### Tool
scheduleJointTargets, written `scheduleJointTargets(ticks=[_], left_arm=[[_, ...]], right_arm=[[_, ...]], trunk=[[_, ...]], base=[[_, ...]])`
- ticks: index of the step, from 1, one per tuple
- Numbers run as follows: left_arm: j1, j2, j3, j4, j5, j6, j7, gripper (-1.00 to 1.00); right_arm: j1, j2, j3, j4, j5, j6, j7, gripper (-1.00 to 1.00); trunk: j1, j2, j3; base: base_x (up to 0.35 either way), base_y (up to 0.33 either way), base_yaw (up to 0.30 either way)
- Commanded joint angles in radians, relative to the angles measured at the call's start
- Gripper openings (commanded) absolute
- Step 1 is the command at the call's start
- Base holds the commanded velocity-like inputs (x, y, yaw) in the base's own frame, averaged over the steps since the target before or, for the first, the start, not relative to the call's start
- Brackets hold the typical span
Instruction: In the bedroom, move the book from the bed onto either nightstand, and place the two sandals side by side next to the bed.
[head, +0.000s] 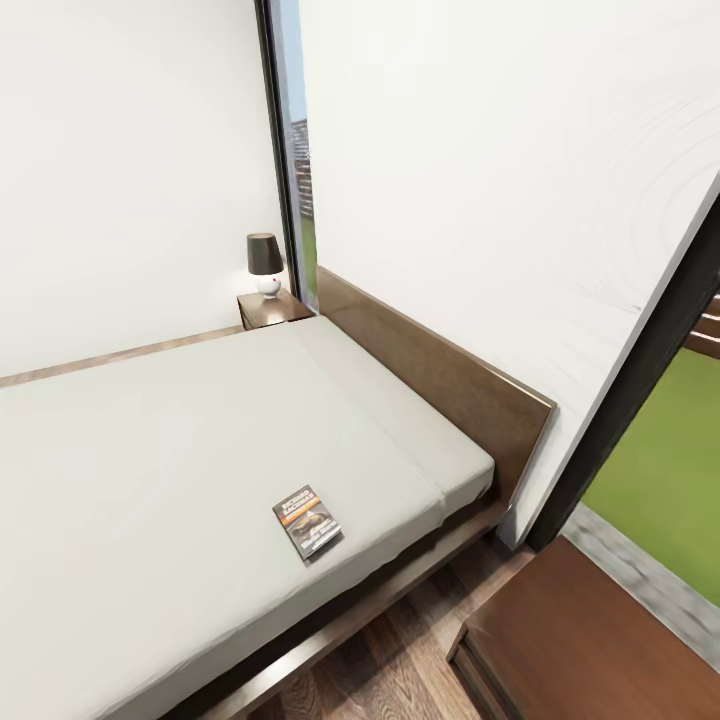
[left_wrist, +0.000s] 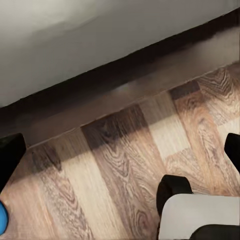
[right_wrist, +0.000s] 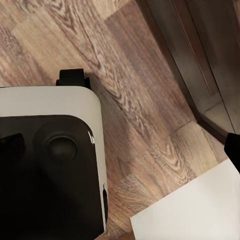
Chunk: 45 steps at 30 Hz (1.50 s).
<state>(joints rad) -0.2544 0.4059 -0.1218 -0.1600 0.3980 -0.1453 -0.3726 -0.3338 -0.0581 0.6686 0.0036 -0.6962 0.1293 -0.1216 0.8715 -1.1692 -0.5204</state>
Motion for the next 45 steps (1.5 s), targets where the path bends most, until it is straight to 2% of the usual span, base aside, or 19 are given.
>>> scheduleJointTargets(ticks=[1, 5, 9, 10, 13, 16, 18, 21, 27, 28, 30, 32, 34, 36, 38, 41, 45], left_arm=[[0.0, 0.039, 0.004, -0.001, 0.033, 0.007, -0.026, 1.0], [0.0, 0.193, 0.071, -0.015, 0.143, 0.052, -0.096, 1.0], [-0.001, 0.352, 0.131, -0.048, 0.244, 0.092, -0.131, 1.0], [-0.001, 0.352, 0.131, -0.048, 0.244, 0.092, -0.131, 1.0], [-0.001, 0.453, 0.174, -0.098, 0.312, 0.129, -0.142, 1.0], [-0.001, 0.531, 0.209, -0.183, 0.361, 0.191, -0.144, 1.0], [-0.002, 0.566, 0.226, -0.262, 0.38, 0.249, -0.138, 1.0], [-0.004, 0.596, 0.251, -0.413, 0.397, 0.339, -0.097, 1.0], [-0.008, 0.613, 0.321, -0.757, 0.403, 0.494, 0.125, 1.0], [-0.008, 0.611, 0.331, -0.853, 0.402, 0.522, 0.209, 1.0], [-0.009, 0.596, 0.338, -0.929, 0.402, 0.54, 0.287, 1.0], [-0.009, 0.561, 0.341, -0.988, 0.401, 0.551, 0.348, 1.0], [-0.009, 0.512, 0.34, -1.031, 0.399, 0.56, 0.389, 1.0], [-0.009, 0.464, 0.338, -1.062, 0.398, 0.567, 0.415, 1.0], [-0.01, 0.427, 0.337, -1.093, 0.397, 0.571, 0.433, 1.0], [-0.01, 0.385, 0.335, -1.138, 0.396, 0.592, 0.452, 1.0], [-0.011, 0.367, 0.335, -1.162, 0.395, 0.645, 0.462, 1.0]], right_arm=[[-0.001, 0.0, 0.009, -0.001, -0.006, 0.004, -0.003, 1.0], [-0.001, 0.0, 0.01, -0.002, -0.006, 0.004, -0.003, 1.0], [-0.001, 0.0, 0.011, -0.004, -0.006, 0.004, -0.003, 1.0], [-0.001, 0.0, 0.011, -0.004, -0.006, 0.004, -0.003, 1.0], [-0.001, 0.0, 0.012, -0.011, -0.006, 0.004, -0.003, 1.0], [-0.001, 0.0, 0.012, -0.016, -0.006, 0.004, -0.003, 1.0], [-0.001, 0.0, 0.013, -0.019, -0.006, 0.004, -0.003, 1.0], [-0.001, 0.001, 0.015, -0.021, -0.005, 0.004, -0.002, 1.0], [-0.001, 0.004, 0.015, -0.021, -0.004, -0.029, -0.003, 1.0], [-0.001, 0.005, 0.015, -0.02, -0.004, -0.039, -0.003, 1.0], [-0.001, 0.005, 0.015, -0.019, -0.003, -0.045, -0.003, 1.0], [-0.001, 0.005, 0.014, -0.019, -0.002, -0.05, -0.003, 1.0], [-0.001, 0.004, 0.015, -0.017, -0.002, -0.052, -0.003, 1.0], [-0.001, 0.004, 0.015, -0.017, -0.002, -0.054, -0.003, 1.0], [-0.001, 0.004, 0.015, -0.017, -0.002, -0.055, -0.003, 1.0], [-0.001, 0.006, 0.016, -0.018, -0.002, -0.056, -0.003, 1.0], [-0.001, 0.017, 0.02, -0.021, 0.003, -0.057, -0.003, 1.0]], trunk=[[0.0, -0.001, -0.001], [0.0, -0.001, -0.001], [0.0, -0.001, -0.001], [0.0, -0.001, -0.001], [0.0, -0.001, -0.001], [0.0, -0.001, -0.001], [0.0, -0.001, -0.001], [0.0, -0.001, -0.001], [0.0, -0.001, -0.001], [0.0, -0.001, -0.001], [0.0, -0.001, -0.001], [0.0, -0.001, -0.001], [0.0, -0.001, -0.001], [0.0, -0.001, -0.001], [0.0, -0.001, -0.001], [0.0, -0.001, -0.001], [0.0, -0.001, -0.001]], base=[[0.0, 0.0, 0.0], [0.0, 0.0, 0.0], [0.0, 0.0, 0.0], [0.0, 0.0, 0.0], [0.0, 0.0, 0.0], [0.0, 0.0, 0.0], [0.0, 0.0, 0.0], [0.0, 0.0, 0.0], [0.0, 0.0, 0.0], [0.0, 0.0, 0.0], [0.0, 0.0, 0.0], [0.0, 0.0, 0.0], [0.0, 0.0, 0.0], [0.0, 0.0, 0.0], [0.0, 0.0, 0.0], [0.0, 0.0, 0.0], [0.0, 0.0, 0.0]])
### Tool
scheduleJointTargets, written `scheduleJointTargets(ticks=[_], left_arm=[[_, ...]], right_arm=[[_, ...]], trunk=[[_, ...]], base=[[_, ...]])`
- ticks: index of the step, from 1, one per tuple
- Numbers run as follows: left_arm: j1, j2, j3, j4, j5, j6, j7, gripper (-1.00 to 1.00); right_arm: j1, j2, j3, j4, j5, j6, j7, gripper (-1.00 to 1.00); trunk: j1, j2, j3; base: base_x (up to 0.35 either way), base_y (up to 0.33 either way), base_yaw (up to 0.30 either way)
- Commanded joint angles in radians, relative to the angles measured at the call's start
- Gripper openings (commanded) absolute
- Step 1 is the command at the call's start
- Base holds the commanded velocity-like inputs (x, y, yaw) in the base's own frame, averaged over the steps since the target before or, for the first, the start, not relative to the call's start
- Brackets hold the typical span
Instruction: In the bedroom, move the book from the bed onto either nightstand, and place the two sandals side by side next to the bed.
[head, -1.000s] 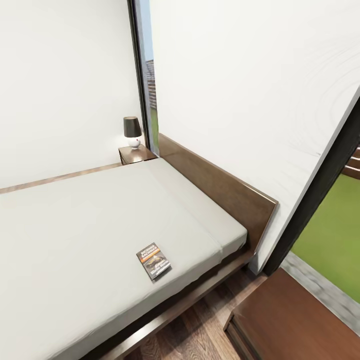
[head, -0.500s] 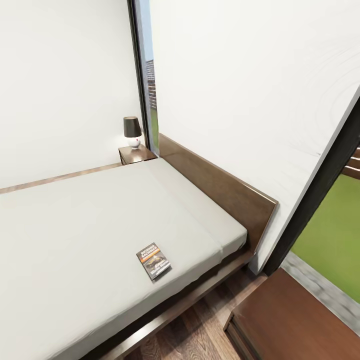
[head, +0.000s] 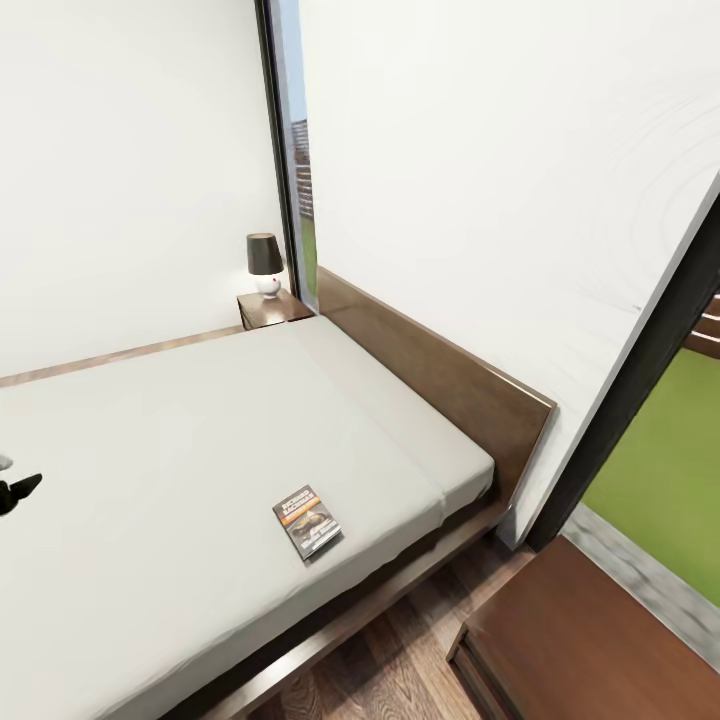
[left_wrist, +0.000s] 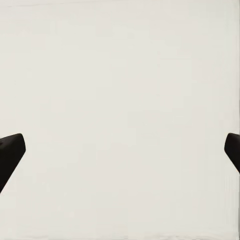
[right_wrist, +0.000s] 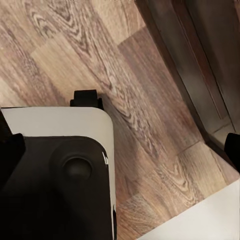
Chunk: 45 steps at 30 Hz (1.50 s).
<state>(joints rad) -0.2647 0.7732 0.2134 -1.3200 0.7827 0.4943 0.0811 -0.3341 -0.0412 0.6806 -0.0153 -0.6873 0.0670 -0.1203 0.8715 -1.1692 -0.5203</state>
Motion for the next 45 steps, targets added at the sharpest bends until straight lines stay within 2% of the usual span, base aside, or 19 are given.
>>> scheduleJointTargets(ticks=[1, 9, 10, 11, 15, 16, 19, 21, 24, 25, 28, 29, 31, 33, 34, 38, 44, 45], left_arm=[[-0.001, -0.003, 0.0, -0.003, 0.01, 0.021, 0.011, 1.0], [-0.008, -0.013, -0.004, -0.015, 0.011, 0.167, 0.008, 1.0], [-0.008, -0.013, -0.004, -0.015, 0.011, 0.167, 0.008, 1.0], [-0.009, -0.014, -0.015, -0.018, 0.012, 0.194, 0.007, 1.0], [-0.019, -0.014, -0.038, -0.021, 0.012, 0.219, 0.007, 1.0], [-0.029, -0.015, -0.048, -0.021, 0.012, 0.227, 0.008, 1.0], [-0.12, -0.016, -0.113, -0.018, 0.011, 0.305, 0.011, 1.0], [-0.186, -0.022, -0.173, -0.012, 0.011, 0.374, 0.013, 1.0], [-0.285, -0.053, -0.283, 0.018, 0.009, 0.467, 0.015, 1.0], [-0.285, -0.053, -0.283, 0.018, 0.009, 0.467, 0.015, 1.0], [-0.382, -0.098, -0.382, 0.079, 0.007, 0.521, 0.019, 1.0], [-0.443, -0.126, -0.435, 0.137, -0.003, 0.542, 0.024, 1.0], [-0.497, -0.151, -0.477, 0.193, -0.022, 0.553, 0.028, 1.0], [-0.541, -0.172, -0.504, 0.239, -0.043, 0.553, 0.03, 1.0], [-0.541, -0.172, -0.504, 0.239, -0.043, 0.553, 0.03, 1.0], [-0.603, -0.212, -0.533, 0.288, -0.072, 0.553, 0.033, 1.0], [-0.642, -0.271, -0.55, 0.315, -0.088, 0.553, 0.038, 1.0], [-0.642, -0.271, -0.55, 0.315, -0.088, 0.553, 0.038, 1.0]], right_arm=[[0.0, 0.004, 0.011, -0.002, -0.002, 0.005, -0.004, 1.0], [0.0, 0.036, 0.023, -0.004, 0.028, 0.005, -0.004, 1.0], [0.0, 0.036, 0.023, -0.004, 0.028, 0.005, -0.004, 1.0], [0.0, 0.04, 0.024, -0.004, 0.032, 0.005, -0.004, 1.0], [0.0, 0.043, 0.025, -0.004, 0.036, 0.004, -0.004, 1.0], [0.0, 0.044, 0.026, -0.005, 0.037, 0.004, -0.004, 1.0], [0.0, 0.046, 0.031, -0.015, 0.039, 0.004, -0.004, 1.0], [0.0, 0.046, 0.035, -0.029, 0.039, 0.004, -0.004, 1.0], [0.0, 0.047, 0.041, -0.049, 0.04, 0.004, -0.004, 1.0], [0.0, 0.047, 0.041, -0.049, 0.04, 0.004, -0.004, 1.0], [0.0, 0.047, 0.045, -0.061, 0.04, 0.004, -0.004, 1.0], [0.0, 0.048, 0.047, -0.066, 0.04, 0.004, -0.004, 1.0], [0.0, 0.048, 0.049, -0.072, 0.04, 0.004, -0.004, 1.0], [0.0, 0.047, 0.05, -0.08, 0.04, 0.004, -0.004, 1.0], [0.0, 0.047, 0.05, -0.08, 0.04, 0.004, -0.004, 1.0], [0.0, 0.046, 0.052, -0.091, 0.041, 0.004, -0.004, 1.0], [0.0, 0.046, 0.052, -0.098, 0.04, 0.004, -0.004, 1.0], [0.0, 0.046, 0.052, -0.098, 0.04, 0.004, -0.004, 1.0]], trunk=[[0.0, -0.001, -0.001], [0.0, -0.001, -0.001], [0.0, -0.001, -0.001], [0.0, -0.001, -0.001], [0.0, -0.001, -0.001], [0.0, -0.001, -0.001], [0.0, -0.001, -0.001], [0.0, -0.001, -0.001], [0.0, -0.001, -0.001], [0.0, -0.001, -0.001], [0.0, -0.001, -0.001], [0.0, -0.001, -0.001], [0.0, -0.001, -0.001], [0.0, -0.001, -0.001], [0.0, -0.001, -0.001], [0.0, -0.001, -0.001], [0.0, -0.001, -0.001], [0.0, -0.001, -0.001]], base=[[0.0, 0.0, 0.0], [0.0, 0.0, 0.0], [0.0, 0.0, 0.0], [0.0, 0.0, 0.0], [0.0, 0.0, 0.0], [0.0, 0.0, 0.0], [0.0, 0.0, 0.0], [0.0, 0.0, 0.0], [0.0, 0.0, 0.0], [0.0, 0.0, 0.0], [0.0, 0.0, 0.0], [0.0, 0.0, 0.0], [0.0, 0.0, 0.0], [0.0, 0.0, 0.0], [0.0, 0.0, 0.0], [0.0, 0.0, 0.0], [0.0, 0.0, 0.0], [0.0, 0.0, 0.0]])
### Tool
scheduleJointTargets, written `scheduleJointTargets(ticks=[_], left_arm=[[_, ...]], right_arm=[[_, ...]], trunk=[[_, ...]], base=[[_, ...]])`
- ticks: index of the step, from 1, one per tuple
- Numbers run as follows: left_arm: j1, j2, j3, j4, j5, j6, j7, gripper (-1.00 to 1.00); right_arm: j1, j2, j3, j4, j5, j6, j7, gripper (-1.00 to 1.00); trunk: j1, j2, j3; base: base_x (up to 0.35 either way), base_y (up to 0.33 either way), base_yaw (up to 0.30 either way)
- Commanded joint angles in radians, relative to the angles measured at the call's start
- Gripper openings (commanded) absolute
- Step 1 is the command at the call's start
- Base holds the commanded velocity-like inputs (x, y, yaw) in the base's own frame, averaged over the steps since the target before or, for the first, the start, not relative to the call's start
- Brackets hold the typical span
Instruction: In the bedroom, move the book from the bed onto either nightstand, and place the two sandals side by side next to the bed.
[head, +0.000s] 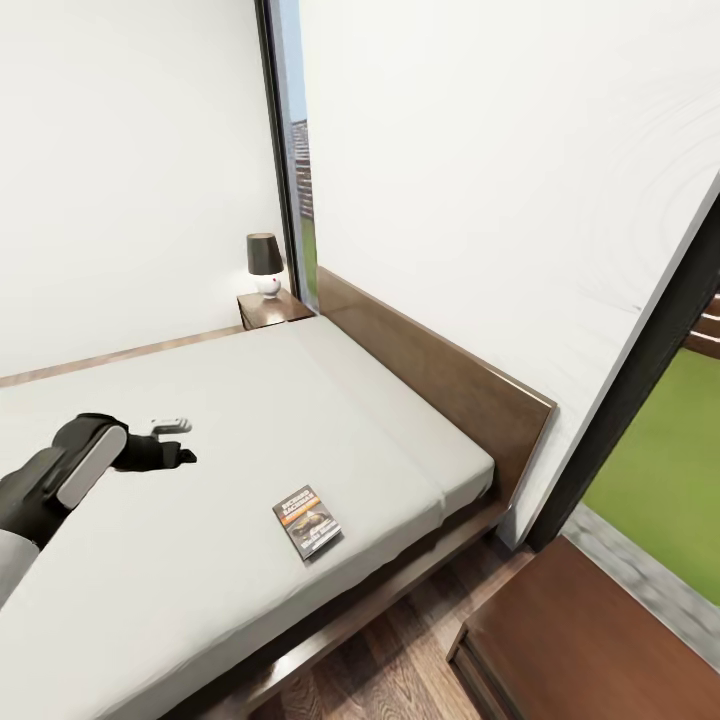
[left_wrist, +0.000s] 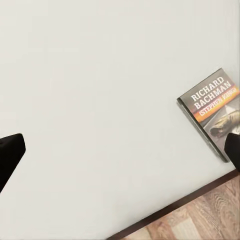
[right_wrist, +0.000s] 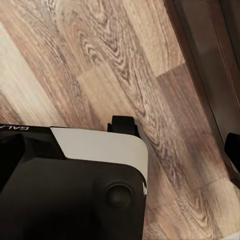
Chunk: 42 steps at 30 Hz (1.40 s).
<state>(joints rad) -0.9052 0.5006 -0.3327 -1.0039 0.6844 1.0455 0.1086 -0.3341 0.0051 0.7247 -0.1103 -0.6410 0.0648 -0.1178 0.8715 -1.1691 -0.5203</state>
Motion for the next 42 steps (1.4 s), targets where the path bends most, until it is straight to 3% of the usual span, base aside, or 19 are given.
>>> scheduleJointTargets(ticks=[1, 2, 7, 13, 35, 38, 42], left_arm=[[-0.006, -0.019, -0.006, 0.003, 0.002, 0.002, 0.011, 1.0], [-0.006, -0.019, -0.006, 0.003, 0.002, 0.002, 0.011, 1.0], [-0.051, -0.069, -0.008, 0.013, -0.048, 0.002, 0.01, 1.0], [-0.102, -0.103, -0.009, 0.035, -0.068, 0.002, 0.008, 1.0], [-0.118, -0.112, -0.012, 0.04, -0.074, 0.002, 0.008, 1.0], [-0.118, -0.113, -0.018, 0.04, -0.074, 0.002, 0.008, 1.0], [-0.119, -0.126, -0.053, 0.051, -0.073, 0.002, 0.007, 1.0]], right_arm=[[0.0, 0.0, 0.008, -0.003, -0.006, 0.005, -0.006, 1.0], [0.0, 0.0, 0.008, -0.003, -0.006, 0.005, -0.006, 1.0], [0.0, 0.0, 0.008, -0.003, -0.006, 0.006, -0.006, 1.0], [0.0, -0.001, 0.007, -0.002, -0.006, 0.006, -0.006, 1.0], [0.0, 0.0, 0.005, 0.007, -0.009, 0.006, -0.006, 1.0], [0.0, 0.0, 0.005, 0.008, -0.01, 0.006, -0.006, 1.0], [0.0, 0.0, 0.004, 0.011, -0.011, 0.006, -0.007, 1.0]], trunk=[[0.0, -0.001, -0.001], [0.0, -0.001, -0.001], [0.0, -0.001, -0.001], [0.0, -0.001, -0.001], [0.0, -0.001, -0.001], [0.0, -0.001, -0.001], [0.0, -0.001, -0.001]], base=[[0.0, 0.0, 0.0], [0.0, 0.0, 0.0], [0.0, 0.0, 0.0], [0.0, 0.0, 0.0], [0.033, 0.029, 0.0], [0.184, 0.169, 0.0], [0.129, 0.12, 0.0]])
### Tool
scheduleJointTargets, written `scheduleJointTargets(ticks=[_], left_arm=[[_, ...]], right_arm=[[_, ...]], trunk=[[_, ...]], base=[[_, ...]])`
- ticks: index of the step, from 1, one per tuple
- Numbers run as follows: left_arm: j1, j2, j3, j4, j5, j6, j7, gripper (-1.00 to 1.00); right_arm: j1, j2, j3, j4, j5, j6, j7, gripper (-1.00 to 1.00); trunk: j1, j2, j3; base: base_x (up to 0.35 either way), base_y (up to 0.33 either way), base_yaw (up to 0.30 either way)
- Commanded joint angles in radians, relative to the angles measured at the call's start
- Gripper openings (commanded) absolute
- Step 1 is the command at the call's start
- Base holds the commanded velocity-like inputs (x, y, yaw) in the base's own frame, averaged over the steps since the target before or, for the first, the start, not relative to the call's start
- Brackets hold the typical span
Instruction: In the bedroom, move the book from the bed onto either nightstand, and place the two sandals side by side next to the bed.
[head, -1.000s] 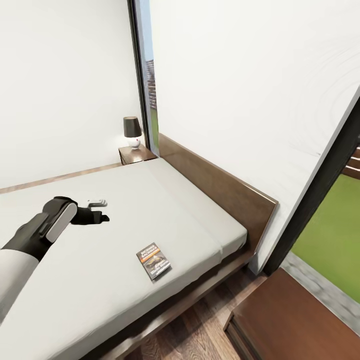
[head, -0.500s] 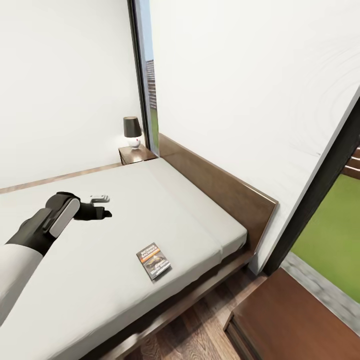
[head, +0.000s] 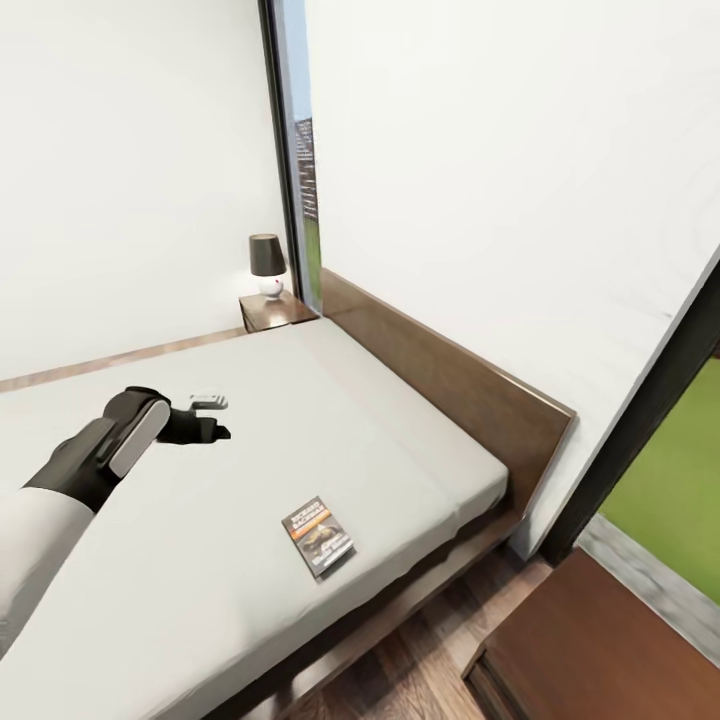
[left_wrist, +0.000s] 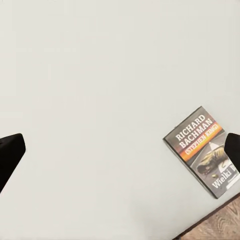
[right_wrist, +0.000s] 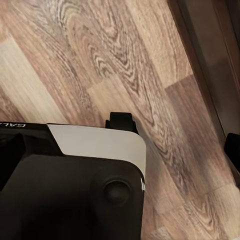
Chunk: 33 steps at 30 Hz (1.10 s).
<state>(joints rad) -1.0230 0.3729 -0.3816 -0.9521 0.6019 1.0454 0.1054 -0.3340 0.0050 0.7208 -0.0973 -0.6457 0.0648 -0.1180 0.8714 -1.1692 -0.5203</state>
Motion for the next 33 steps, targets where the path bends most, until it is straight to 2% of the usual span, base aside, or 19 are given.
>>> scheduleJointTargets(ticks=[1, 8, 15, 29, 33], left_arm=[[-0.002, -0.003, -0.013, 0.01, 0.01, 0.002, 0.01, 1.0], [-0.057, -0.035, -0.063, 0.154, 0.009, 0.002, 0.005, 1.0], [-0.084, -0.046, -0.114, 0.207, 0.009, 0.002, 0.001, 1.0], [-0.093, -0.059, -0.128, 0.22, 0.011, 0.002, -0.005, 1.0], [-0.096, -0.06, -0.128, 0.222, 0.016, 0.002, -0.052, 1.0]], right_arm=[[0.0, 0.0, 0.008, -0.001, -0.006, 0.006, -0.006, 1.0], [0.0, 0.0, 0.008, 0.003, -0.005, 0.006, -0.006, 1.0], [0.001, 0.0, 0.008, 0.003, -0.005, 0.006, -0.006, 1.0], [0.001, 0.0, 0.008, 0.004, -0.006, 0.006, -0.006, 1.0], [0.004, 0.0, 0.008, 0.004, -0.006, 0.006, -0.006, 1.0]], trunk=[[0.0, -0.001, -0.001], [0.0, -0.001, -0.001], [0.0, -0.001, -0.001], [0.0, -0.001, -0.001], [0.0, -0.001, -0.001]], base=[[0.073, 0.068, 0.0], [0.033, 0.031, 0.0], [0.007, 0.007, 0.0], [0.001, 0.016, 0.0], [0.0, 0.01, 0.0]])
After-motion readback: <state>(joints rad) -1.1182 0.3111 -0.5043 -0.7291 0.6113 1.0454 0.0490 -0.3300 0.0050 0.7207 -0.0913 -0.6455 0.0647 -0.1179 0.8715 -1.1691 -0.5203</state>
